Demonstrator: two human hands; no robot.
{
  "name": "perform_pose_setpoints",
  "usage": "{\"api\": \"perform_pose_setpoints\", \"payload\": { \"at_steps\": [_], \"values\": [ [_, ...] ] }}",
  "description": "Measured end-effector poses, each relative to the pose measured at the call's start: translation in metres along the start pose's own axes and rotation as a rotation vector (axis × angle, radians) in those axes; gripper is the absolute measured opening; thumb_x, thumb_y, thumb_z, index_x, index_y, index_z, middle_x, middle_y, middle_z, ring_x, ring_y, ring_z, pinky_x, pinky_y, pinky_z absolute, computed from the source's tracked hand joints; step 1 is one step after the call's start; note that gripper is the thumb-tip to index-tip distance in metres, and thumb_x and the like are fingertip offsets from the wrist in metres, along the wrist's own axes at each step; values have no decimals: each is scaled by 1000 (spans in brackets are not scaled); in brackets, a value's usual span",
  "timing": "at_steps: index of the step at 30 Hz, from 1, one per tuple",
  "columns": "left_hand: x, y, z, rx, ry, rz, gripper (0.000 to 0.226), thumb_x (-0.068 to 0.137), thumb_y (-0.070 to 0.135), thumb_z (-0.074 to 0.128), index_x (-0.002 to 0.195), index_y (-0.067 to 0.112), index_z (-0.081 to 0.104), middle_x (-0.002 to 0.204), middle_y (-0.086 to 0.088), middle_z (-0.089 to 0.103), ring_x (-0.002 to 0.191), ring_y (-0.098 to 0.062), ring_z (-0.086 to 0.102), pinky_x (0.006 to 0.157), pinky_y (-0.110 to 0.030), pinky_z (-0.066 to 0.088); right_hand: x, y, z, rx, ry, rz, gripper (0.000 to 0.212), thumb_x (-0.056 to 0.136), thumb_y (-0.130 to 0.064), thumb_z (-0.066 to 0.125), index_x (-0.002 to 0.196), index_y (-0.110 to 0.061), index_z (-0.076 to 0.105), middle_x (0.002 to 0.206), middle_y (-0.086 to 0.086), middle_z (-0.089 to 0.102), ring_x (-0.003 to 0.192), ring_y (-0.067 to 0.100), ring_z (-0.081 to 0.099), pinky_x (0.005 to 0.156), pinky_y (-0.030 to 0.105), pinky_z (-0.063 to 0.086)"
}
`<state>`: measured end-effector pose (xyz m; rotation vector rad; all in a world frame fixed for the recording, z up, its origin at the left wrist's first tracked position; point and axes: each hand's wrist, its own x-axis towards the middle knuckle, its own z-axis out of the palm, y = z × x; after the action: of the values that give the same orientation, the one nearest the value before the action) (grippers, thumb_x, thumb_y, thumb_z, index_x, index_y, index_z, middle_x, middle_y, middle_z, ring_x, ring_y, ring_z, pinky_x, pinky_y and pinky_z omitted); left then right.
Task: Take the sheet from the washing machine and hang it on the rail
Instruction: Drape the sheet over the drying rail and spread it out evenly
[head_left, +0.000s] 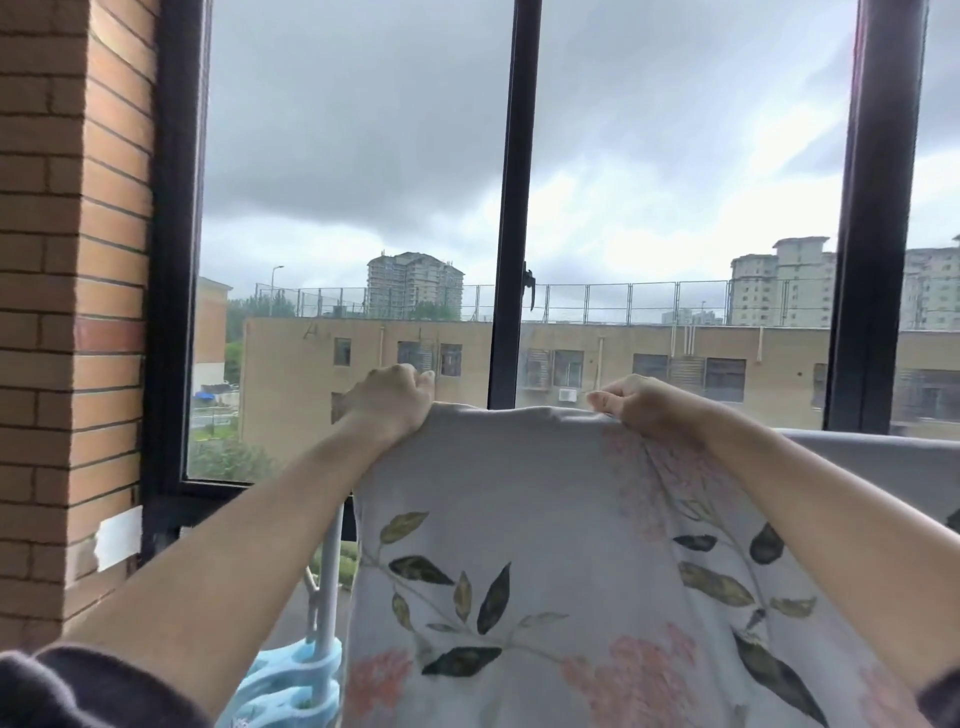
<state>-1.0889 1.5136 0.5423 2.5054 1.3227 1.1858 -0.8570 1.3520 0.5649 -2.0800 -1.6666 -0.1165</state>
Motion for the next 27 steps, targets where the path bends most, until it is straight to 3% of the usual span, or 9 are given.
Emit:
{"api": "perform_pose_setpoints", "payload": {
  "at_steps": [3,6,9,11,16,20,23,25,27],
  "values": [
    [-17,34,8,19,56,226,46,100,42,24,104,13,60,103,-12,66,94,-29,60,74,-33,39,-4,-1,2,-34,42,-35,44,100,-42,33,84,-13,62,82,-6,57,82,14,55,70,27,40],
    [-27,64,21,85,67,354,47,99,44,23,90,14,59,96,-12,67,90,-31,61,70,-32,37,-15,5,0,-134,90,-99,54,98,-49,28,87,-9,63,86,2,63,78,17,60,69,27,47],
    [-35,89,34,114,109,432,44,99,44,23,79,17,53,91,-11,66,88,-30,61,67,-31,33,-30,23,-6,-294,121,-118,53,97,-52,23,68,-18,52,71,0,58,63,12,52,56,25,38],
    [-40,109,44,111,131,472,45,99,43,23,81,17,56,90,-10,67,87,-30,61,66,-30,33,-42,39,-15,-371,123,-140,56,96,-55,18,72,-19,54,73,1,60,65,13,52,53,21,33],
    [-50,156,68,100,145,539,51,99,46,22,83,16,60,79,-6,66,75,-25,63,63,-29,41,-75,79,-41,-440,100,-95,51,96,-53,13,60,-28,39,66,-11,43,70,14,47,65,29,35],
    [-62,202,89,113,146,565,54,98,47,19,68,17,52,63,0,58,59,-19,56,57,-28,37,-107,125,-62,-467,160,-80,52,85,-60,4,58,-27,33,63,-13,36,62,11,43,65,31,33],
    [-75,243,103,120,164,590,57,98,47,18,72,14,57,62,-1,58,56,-17,55,55,-27,38,-131,170,-80,-510,233,-47,54,94,-56,12,60,-26,40,69,-4,49,73,21,48,64,32,32],
    [-85,273,112,121,157,592,57,98,47,19,75,13,59,65,-2,60,60,-19,57,60,-29,44,-147,203,-95,-532,286,-21,62,94,-57,11,74,-20,57,82,3,60,79,24,52,67,33,33],
    [-95,301,122,127,163,591,54,98,46,21,77,14,59,67,-2,59,64,-22,58,65,-30,47,-161,234,-108,-543,312,5,66,93,-58,10,84,-15,60,90,7,64,88,28,58,70,35,35]
  ]
}}
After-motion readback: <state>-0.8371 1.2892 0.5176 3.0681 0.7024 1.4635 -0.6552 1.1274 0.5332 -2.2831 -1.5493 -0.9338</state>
